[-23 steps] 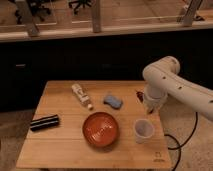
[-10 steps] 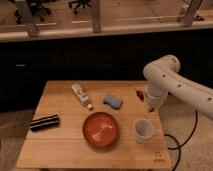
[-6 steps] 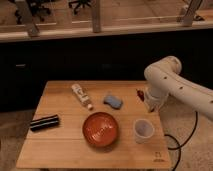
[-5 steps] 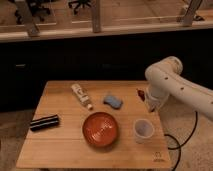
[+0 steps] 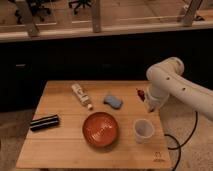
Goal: Place the pepper in the ceramic cup
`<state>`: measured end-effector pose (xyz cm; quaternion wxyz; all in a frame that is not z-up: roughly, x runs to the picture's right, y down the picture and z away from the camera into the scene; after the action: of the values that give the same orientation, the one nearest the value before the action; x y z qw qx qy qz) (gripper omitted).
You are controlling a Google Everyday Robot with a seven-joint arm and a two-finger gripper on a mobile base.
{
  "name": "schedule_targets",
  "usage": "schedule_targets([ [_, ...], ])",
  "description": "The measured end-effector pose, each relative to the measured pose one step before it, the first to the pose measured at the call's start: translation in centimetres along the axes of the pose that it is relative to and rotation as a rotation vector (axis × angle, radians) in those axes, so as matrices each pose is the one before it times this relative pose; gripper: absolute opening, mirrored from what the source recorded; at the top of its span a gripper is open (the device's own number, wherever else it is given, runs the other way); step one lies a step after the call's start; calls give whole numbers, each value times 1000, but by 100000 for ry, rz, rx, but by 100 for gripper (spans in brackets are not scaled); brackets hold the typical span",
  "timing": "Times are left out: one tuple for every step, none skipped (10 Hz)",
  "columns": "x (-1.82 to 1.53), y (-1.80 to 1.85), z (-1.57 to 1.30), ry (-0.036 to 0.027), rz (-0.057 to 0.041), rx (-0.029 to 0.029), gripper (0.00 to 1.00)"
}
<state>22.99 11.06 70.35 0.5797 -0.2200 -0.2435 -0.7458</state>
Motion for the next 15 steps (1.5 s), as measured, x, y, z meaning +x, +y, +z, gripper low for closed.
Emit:
schedule_targets([
  [-16,-25,17,-69,-186,41,0],
  [-46,-64,81,-165,-300,271,0],
  [-11,-78,-4,32,-285,346,0],
  [-48,-42,37,-99,-212,443,0],
  [-77,-103,-1,-3,-476,507,0],
  [-194,-50,82,-237,-269,377,0],
  [-105,-62,3,149,-226,343,0],
  [-212,-20,-35,388,-255,514,0],
  [-224,-98,-28,430,-402,604,0],
  [-308,-159,-48,373,-305,529,0],
  [-303,-163,33,-73,-341,167,0],
  [-159,-440,77,-230,-650,553,0],
  [-216,-432,137,-326,-591,350,0],
  [-208,-286,123,-295,-3,-5,0],
  [-374,-536,188,-493,137,-168,0],
])
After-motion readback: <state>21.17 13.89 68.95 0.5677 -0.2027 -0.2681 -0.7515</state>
